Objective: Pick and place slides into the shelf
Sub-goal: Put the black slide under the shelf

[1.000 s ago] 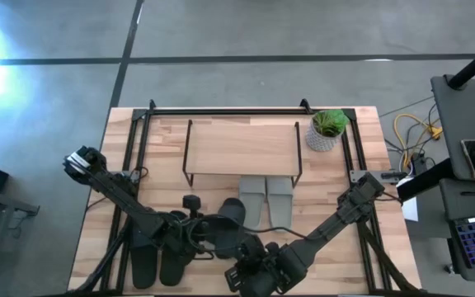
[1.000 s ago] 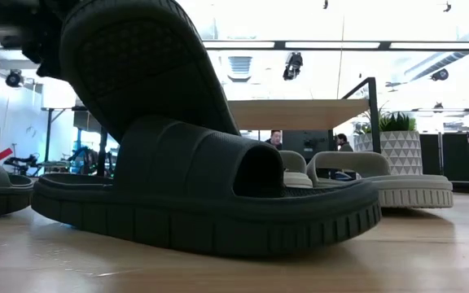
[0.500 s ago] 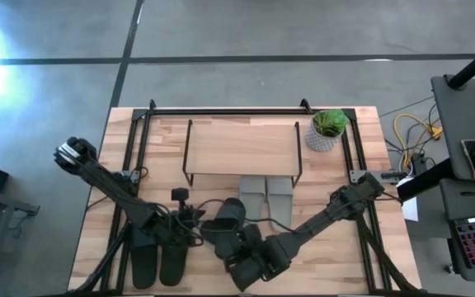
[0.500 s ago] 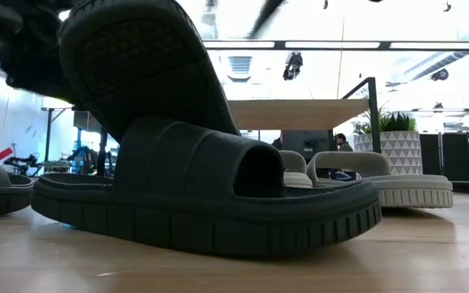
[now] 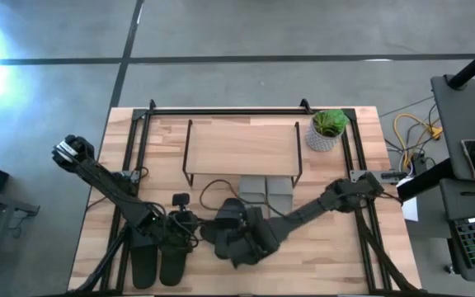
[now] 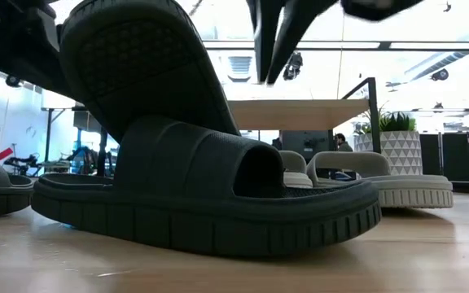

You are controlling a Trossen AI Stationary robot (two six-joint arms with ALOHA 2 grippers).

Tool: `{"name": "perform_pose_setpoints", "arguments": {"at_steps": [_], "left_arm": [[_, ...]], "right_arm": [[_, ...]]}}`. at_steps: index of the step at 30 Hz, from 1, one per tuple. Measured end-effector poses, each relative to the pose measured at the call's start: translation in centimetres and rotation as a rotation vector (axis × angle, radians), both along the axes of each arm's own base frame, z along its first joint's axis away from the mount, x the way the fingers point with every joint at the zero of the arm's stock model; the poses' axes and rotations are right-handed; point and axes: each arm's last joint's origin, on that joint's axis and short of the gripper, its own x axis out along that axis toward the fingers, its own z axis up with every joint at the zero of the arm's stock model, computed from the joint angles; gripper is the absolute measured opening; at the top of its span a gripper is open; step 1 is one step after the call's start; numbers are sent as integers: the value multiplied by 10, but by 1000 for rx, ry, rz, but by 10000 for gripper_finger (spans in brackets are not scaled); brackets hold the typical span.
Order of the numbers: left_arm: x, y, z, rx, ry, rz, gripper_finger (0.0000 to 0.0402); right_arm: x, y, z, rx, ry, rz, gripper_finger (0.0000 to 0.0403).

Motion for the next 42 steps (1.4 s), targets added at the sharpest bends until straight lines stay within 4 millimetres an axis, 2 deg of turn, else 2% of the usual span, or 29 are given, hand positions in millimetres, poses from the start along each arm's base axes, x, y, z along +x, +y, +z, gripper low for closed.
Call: {"name": "perform_pose_setpoints", "arguments": {"at_steps": [4, 10, 18, 24, 28, 31, 35, 38, 40, 42], "left_arm": [[-4, -2, 2, -2, 4, -18, 0], [-6, -3, 0, -1, 21, -33, 0], [-6, -3, -1, 0, 22, -34, 0], [-6, -3, -2, 5, 33, -36, 0], [-11, 0, -6, 25, 87, -14, 0], [-18, 3, -9, 26, 137, 31, 0], [-24, -2, -10, 10, 146, 21, 0], [-27, -7, -7, -28, 139, -5, 0], [-30, -9, -5, -64, 132, -7, 0], [-33, -10, -1, -86, 120, -9, 0]], "right_arm": [[3, -14, -11, -15, 52, -30, 8], [7, -25, -27, -16, 75, -40, 8], [38, -48, -35, 7, -87, 42, 8], [30, -60, -31, -30, 21, 20, 8], [18, -48, -21, -31, 87, 43, 8], [15, -29, -10, 16, 63, 110, 8], [8, 4, 19, 109, -47, 180, 9], [0, 31, 36, 197, -174, 160, 9], [1, 48, 42, 268, -280, 162, 9], [8, 59, 40, 317, -367, 170, 9]]}}
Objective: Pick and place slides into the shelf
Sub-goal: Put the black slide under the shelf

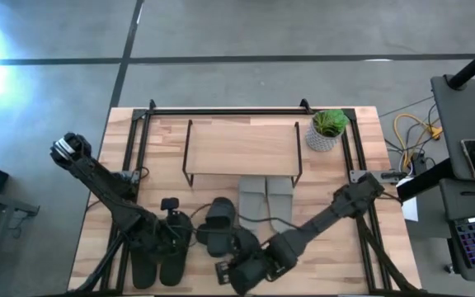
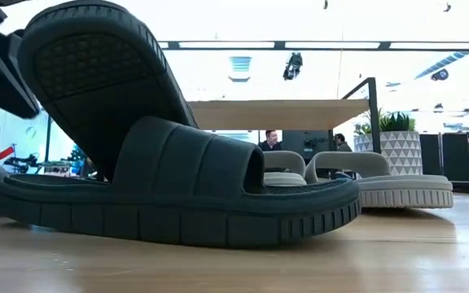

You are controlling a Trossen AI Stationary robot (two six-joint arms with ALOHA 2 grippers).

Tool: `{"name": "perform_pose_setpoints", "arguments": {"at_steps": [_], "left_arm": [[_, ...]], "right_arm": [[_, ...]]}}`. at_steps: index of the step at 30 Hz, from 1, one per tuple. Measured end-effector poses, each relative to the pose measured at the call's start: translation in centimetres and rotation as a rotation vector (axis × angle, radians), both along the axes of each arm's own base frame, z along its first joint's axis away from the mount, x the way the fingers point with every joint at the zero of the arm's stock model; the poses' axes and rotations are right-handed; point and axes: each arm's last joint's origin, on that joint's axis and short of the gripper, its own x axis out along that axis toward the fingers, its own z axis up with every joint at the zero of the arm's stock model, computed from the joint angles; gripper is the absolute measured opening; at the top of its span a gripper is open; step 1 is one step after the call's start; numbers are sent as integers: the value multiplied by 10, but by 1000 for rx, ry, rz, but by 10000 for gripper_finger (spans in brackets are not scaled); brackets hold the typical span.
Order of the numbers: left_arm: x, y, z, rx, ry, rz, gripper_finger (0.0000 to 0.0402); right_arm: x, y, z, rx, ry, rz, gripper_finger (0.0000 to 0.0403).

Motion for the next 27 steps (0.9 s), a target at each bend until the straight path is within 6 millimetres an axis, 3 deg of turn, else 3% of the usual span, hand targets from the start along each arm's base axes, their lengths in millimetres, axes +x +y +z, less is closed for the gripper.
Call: {"name": "perform_pose_setpoints", "arguments": {"at_steps": [6, 13, 19, 27], "left_arm": [[-3, -1, 7, -31, -39, -6, 0], [-11, 4, -2, -156, -85, -20, 0], [-25, 15, -10, -256, -129, -25, 0], [-33, 25, -5, -283, -162, -25, 0]], "right_arm": [[22, 3, -33, -28, -64, -133, 9], [29, -1, -42, -23, -73, -208, 9], [44, -26, -45, -55, -77, -258, 9], [58, -70, -57, -146, 15, -236, 9]]}}
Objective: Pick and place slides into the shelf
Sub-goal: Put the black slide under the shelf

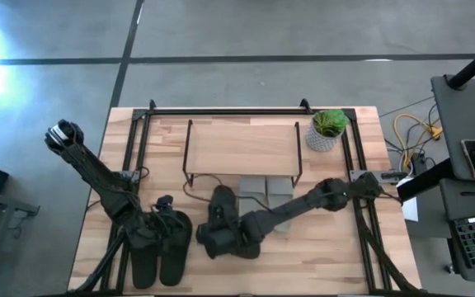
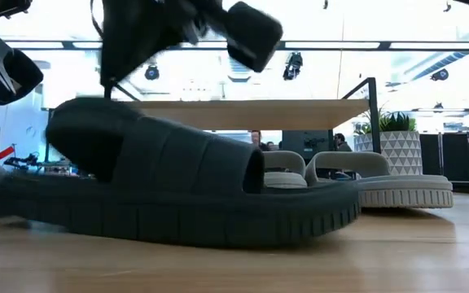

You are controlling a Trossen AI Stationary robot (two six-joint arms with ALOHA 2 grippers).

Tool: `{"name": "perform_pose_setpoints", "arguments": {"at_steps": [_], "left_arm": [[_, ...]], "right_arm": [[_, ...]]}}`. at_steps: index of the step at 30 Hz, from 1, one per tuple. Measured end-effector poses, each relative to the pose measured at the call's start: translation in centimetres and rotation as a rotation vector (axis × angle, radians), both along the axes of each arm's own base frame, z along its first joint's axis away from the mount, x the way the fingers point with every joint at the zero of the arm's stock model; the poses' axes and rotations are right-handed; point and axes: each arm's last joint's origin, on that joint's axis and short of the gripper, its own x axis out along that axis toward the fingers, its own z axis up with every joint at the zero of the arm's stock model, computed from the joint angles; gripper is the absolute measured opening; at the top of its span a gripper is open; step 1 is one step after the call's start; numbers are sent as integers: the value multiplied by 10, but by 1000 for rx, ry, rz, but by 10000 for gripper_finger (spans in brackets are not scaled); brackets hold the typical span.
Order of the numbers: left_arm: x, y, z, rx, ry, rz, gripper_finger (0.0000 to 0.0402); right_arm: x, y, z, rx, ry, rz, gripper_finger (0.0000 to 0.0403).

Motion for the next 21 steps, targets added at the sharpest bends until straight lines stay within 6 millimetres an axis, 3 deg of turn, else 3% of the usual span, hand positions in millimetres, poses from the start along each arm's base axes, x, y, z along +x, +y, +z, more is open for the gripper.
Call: {"name": "perform_pose_setpoints", "arguments": {"at_steps": [4, 8, 14, 18, 21], "left_arm": [[0, 0, 1, -3, -3, 0, 0], [0, 0, 0, 0, 0, -1, 0], [0, 0, 0, -1, 1, -3, 0], [0, 0, 0, 6, 0, -9, 0], [0, 0, 0, 7, 1, -9, 0]], "right_arm": [[0, -15, -12, -31, 78, -1, 9], [3, -16, -3, -5, 62, 59, 9], [-8, 20, 28, 114, -49, 147, 9], [-15, 41, 20, 195, -29, 131, 8], [-17, 46, 7, 214, 11, 77, 8]]}}
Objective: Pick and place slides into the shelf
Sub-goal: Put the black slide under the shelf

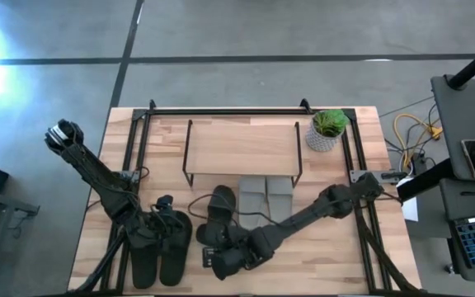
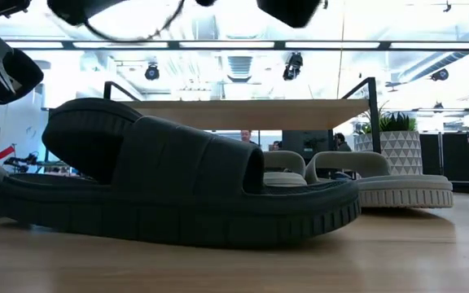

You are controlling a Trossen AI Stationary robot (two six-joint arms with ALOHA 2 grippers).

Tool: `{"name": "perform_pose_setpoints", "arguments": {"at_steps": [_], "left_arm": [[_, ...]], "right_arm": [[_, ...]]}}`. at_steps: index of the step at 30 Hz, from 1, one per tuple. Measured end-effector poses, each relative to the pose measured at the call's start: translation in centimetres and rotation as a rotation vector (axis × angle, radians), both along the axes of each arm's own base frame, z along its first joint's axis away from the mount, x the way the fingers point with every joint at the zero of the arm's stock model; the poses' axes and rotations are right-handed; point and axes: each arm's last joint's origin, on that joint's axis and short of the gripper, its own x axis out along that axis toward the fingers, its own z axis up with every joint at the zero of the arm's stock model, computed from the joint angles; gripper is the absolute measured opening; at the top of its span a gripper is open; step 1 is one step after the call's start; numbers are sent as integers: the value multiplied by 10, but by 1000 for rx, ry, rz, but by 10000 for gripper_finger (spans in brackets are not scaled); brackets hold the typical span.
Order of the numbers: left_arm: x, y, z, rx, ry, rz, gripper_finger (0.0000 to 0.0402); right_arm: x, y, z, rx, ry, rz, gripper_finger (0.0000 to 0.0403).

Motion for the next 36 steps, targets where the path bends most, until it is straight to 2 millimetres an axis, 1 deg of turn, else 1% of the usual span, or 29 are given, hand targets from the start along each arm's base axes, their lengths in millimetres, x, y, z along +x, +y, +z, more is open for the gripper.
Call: {"name": "perform_pose_setpoints", "arguments": {"at_steps": [2, 6, 10, 14, 22, 26, 32, 36], "left_arm": [[0, 0, -1, 2, 3, 0, 0], [-1, 2, -4, 10, 10, 0, 0], [-1, 2, -4, 3, 9, 3, 0], [-1, 2, -4, 0, 8, 4, 0], [-2, 2, -3, 0, 7, 4, 0], [-2, 2, -3, 4, 6, 1, 0], [-2, 2, -3, 4, 6, 1, 0], [-2, 2, -3, 3, 6, 2, 0]], "right_arm": [[3, 1, -4, 11, -12, -18, 8], [13, -4, -16, 7, -27, -41, 8], [15, -13, -18, -54, -29, -68, 8], [16, -21, -19, -81, -3, -40, 8], [18, -24, -37, -98, 53, -37, 8], [23, -31, -43, -101, 59, -57, 8], [29, -48, -44, -167, 44, -112, 8], [29, -56, -44, -198, 72, -132, 8]]}}
